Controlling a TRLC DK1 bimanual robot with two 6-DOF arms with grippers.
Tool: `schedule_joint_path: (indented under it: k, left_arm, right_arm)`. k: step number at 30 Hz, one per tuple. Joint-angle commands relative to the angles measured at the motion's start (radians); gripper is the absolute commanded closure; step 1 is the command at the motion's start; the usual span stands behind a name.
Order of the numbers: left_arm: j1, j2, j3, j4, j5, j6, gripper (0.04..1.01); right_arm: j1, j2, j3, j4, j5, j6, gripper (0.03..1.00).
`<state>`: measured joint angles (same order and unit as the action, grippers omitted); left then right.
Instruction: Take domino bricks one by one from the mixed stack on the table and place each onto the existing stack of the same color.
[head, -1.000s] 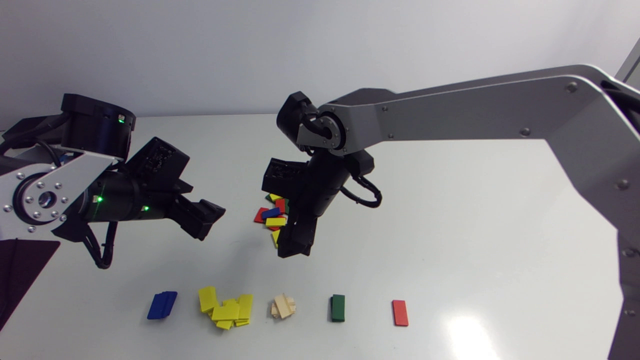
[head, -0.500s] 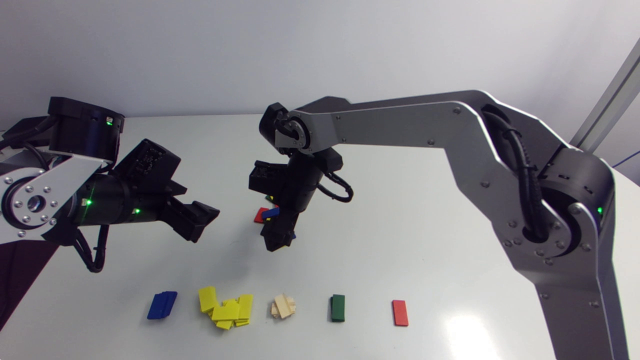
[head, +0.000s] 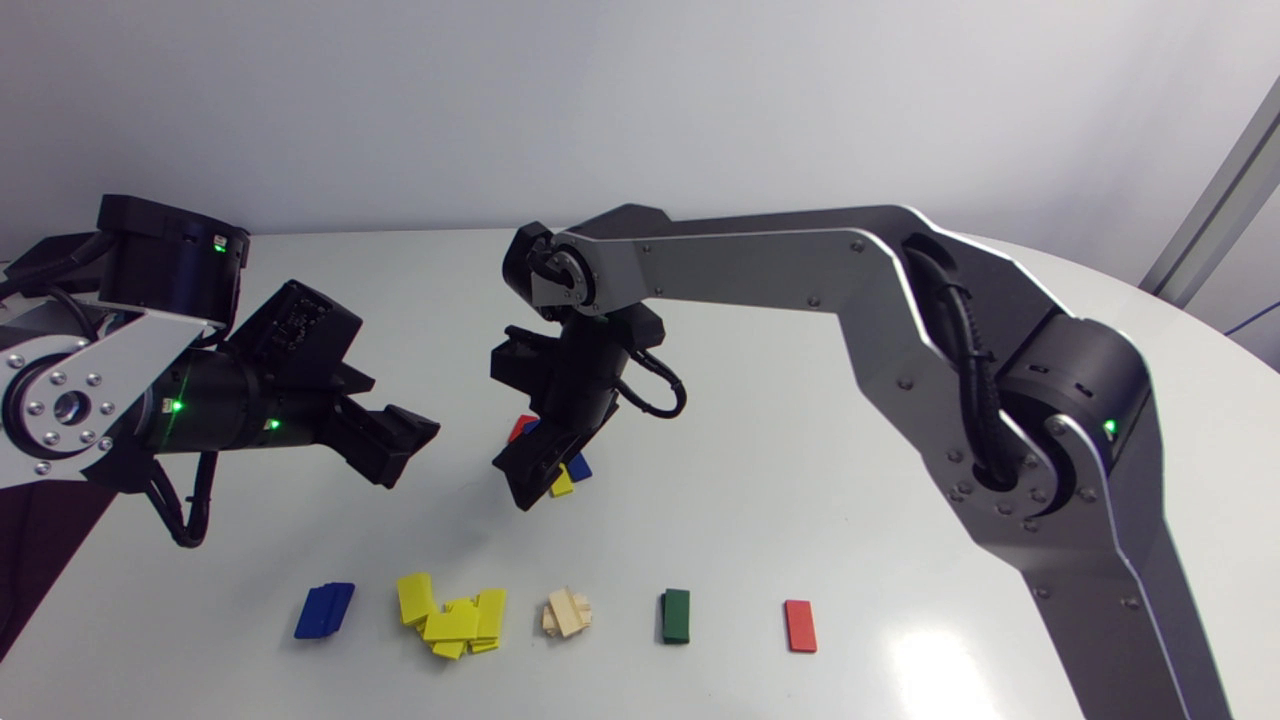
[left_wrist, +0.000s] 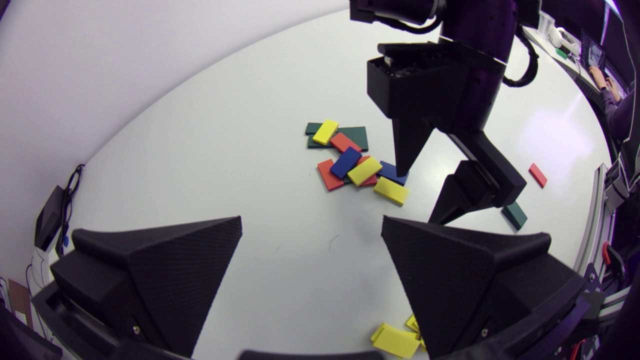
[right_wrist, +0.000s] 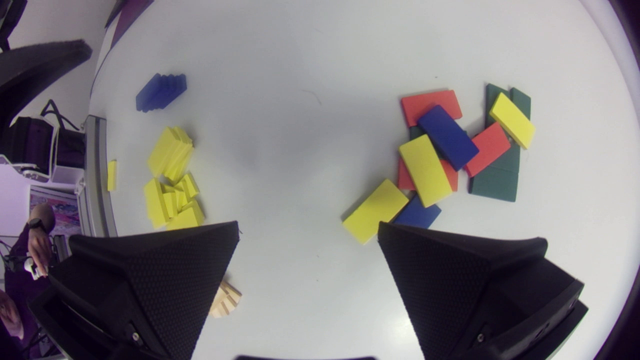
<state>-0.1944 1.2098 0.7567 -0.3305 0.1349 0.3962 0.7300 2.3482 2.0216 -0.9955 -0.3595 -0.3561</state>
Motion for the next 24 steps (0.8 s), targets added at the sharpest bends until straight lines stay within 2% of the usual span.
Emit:
schedule_joint_path:
  k: [1,11,24]
  left_arm:
    - [0.007,-0.016,-0.016,-0.010,0.009,0.015,0.049]
    - [0.007,-0.019,-0.014,-0.013,0.009,0.016,0.049]
    - [0.009,-0.016,-0.017,-0.012,0.009,0.024,0.049]
  right_arm:
    - [0.011,0.034,0.002,-0.022,-0.004,0.043,0.062]
    - [0.012,0.026,-0.041,-0.015,0.005,0.092,0.062]
    - [-0.009,0.065,-0.040,0.012,-0.019,0.128,0.070]
